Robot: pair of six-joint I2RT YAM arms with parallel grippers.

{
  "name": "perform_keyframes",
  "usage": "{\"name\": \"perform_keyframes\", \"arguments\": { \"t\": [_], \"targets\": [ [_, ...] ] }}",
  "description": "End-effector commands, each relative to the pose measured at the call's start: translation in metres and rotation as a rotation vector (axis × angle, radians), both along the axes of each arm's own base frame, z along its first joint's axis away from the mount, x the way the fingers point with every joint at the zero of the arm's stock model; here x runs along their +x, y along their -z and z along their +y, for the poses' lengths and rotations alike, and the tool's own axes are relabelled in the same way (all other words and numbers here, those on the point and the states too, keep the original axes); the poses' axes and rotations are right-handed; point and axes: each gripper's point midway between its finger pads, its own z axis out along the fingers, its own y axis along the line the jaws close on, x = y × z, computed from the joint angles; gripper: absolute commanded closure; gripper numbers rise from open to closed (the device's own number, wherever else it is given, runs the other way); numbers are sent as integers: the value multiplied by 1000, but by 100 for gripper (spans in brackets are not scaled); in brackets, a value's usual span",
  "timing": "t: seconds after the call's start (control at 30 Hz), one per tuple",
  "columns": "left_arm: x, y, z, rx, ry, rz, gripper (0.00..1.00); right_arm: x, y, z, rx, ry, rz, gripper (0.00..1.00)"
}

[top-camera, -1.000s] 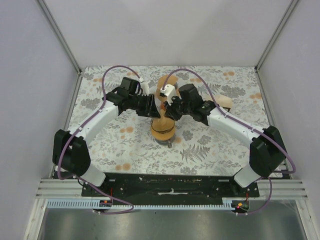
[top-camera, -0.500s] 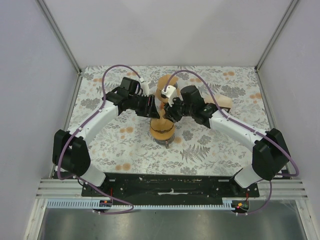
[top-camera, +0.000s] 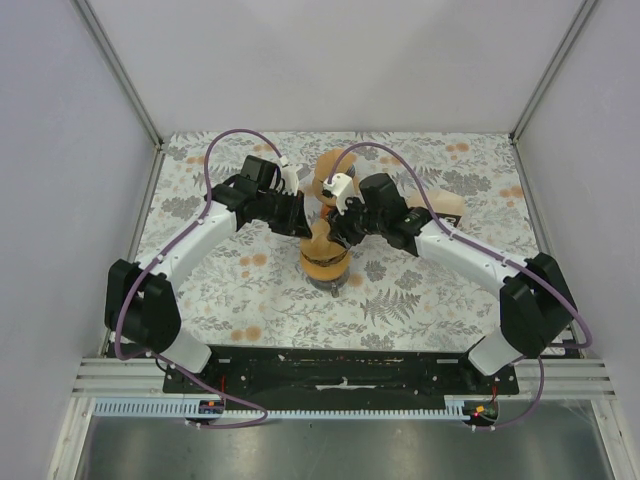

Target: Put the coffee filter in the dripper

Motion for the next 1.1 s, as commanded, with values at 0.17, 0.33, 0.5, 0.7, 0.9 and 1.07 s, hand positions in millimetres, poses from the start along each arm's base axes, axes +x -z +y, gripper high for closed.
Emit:
{"name": "perform_keyframes", "arguments": {
  "t": [0.17,0.33,0.5,0.7,0.9,1.07],
  "targets": [
    [-1,-13,3,7,36,-83,84,9,14,-1,-5,34,31,76],
    [-2,-13,2,0,41,-79,85,7,13,-1,-2,30,30,93],
    [-2,-13,1,-4,45,-81,85,7,16,-1,-7,27,34,100],
    [-3,-14,0,-9,46,-77,85,9,15,3,7,21,46,55],
    [-3,-15,0,-12,46,-80,86,11,15,9,18,8,61,72],
    [-3,-15,0,-10,46,-80,86,11,13,8,24,4,62,100]
  ]
}}
